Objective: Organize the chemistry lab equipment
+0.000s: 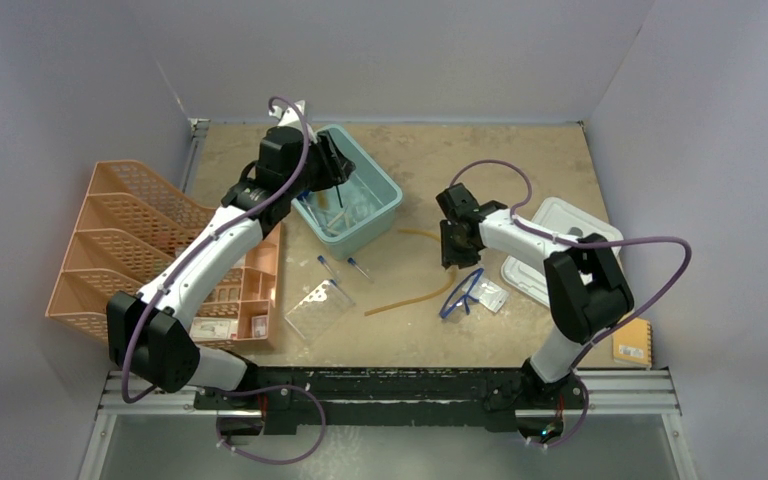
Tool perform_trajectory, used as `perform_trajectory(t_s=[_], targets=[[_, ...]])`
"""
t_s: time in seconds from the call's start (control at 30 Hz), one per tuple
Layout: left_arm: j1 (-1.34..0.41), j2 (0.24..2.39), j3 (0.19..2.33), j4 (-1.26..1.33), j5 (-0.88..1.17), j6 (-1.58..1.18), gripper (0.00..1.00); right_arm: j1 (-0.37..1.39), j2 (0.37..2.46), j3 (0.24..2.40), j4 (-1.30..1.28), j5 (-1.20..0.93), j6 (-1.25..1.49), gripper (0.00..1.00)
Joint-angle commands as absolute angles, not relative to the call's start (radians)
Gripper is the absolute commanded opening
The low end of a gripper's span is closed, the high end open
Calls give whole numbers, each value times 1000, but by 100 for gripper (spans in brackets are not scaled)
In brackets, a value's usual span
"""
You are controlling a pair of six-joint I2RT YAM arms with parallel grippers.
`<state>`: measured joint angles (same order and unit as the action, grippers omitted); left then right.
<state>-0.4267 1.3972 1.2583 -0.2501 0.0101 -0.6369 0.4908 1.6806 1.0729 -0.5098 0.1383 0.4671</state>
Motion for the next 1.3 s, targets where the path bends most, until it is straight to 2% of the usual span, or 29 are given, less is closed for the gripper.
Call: perform_trajectory(t_s=[0.0,0.23,0.3,0.4,0.43,0.63,0.9,1.27], targets=[[-426,1372,1259,-213,34,-667,47,492,1711,1072,-505,140,521,34],[-426,1359,1315,-277,-22,-677,48,492,1736,1060,-464,212,566,26],[-426,1359,1336,-302,-57,-676,48,492,1753,1055,-460,221,579,19],[-426,1349,1341,-314,-81,-679,48,492,1767,1050,-455,246,597,1],[-426,1346,1341,-320,-87,-681,48,492,1765,1055,-456,278,597,0],[-426,1325,1355,-353,-145,-687,48,493,1630,1167,-512,349,547,0],[-418,1320,1407,-422,-290,-714,48,492,1471,1471,-525,292,417,0],[-319,1327,1444,-445,-484,-754,49,494,1638,1976,-446,126,279,0]])
